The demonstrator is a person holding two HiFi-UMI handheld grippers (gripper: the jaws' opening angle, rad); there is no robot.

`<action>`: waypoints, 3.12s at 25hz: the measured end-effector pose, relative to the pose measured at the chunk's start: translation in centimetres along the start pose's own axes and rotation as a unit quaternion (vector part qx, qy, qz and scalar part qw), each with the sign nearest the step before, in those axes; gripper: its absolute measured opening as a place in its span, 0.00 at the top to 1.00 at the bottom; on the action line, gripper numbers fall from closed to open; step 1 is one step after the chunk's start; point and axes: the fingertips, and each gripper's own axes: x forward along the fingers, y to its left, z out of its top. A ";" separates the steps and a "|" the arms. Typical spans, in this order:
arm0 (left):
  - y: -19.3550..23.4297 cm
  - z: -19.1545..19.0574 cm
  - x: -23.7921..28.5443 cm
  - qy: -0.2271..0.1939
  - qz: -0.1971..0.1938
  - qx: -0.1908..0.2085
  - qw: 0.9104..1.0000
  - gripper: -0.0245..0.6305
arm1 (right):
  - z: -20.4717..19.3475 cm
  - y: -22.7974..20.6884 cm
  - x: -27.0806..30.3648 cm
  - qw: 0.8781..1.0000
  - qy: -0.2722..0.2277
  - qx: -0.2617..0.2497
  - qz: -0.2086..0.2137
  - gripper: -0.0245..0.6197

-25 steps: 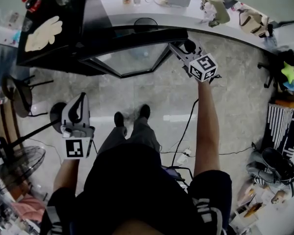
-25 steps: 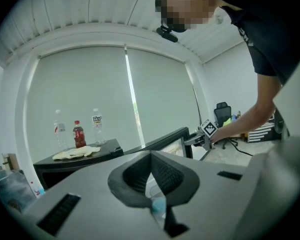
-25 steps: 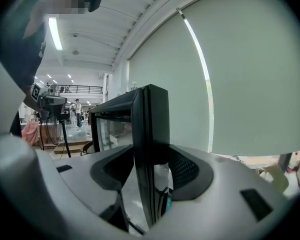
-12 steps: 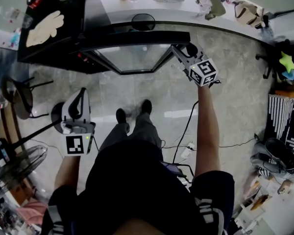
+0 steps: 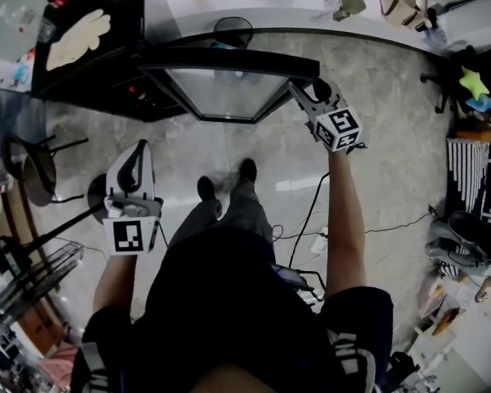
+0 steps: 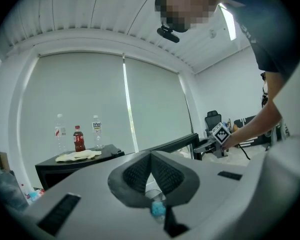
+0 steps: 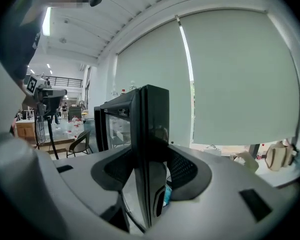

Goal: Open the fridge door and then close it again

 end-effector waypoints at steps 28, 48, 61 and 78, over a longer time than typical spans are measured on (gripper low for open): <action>0.5 -2.5 -9.4 -0.022 -0.059 -0.032 0.998 0.93 | -2.4 16.9 -8.2 0.994 0.017 0.024 -0.101 0.63; -6.2 -1.2 -21.6 -0.013 0.028 -0.021 0.999 0.93 | -3.2 27.2 -11.4 0.996 0.035 0.019 -0.079 0.64; -5.5 -2.4 -25.6 0.005 0.049 -0.019 0.999 0.93 | -3.0 33.5 -10.4 0.997 0.040 0.004 -0.067 0.65; 0.8 -4.2 -31.2 -0.001 0.036 -0.025 0.999 0.93 | -2.6 43.4 -6.6 0.995 0.056 0.010 -0.081 0.64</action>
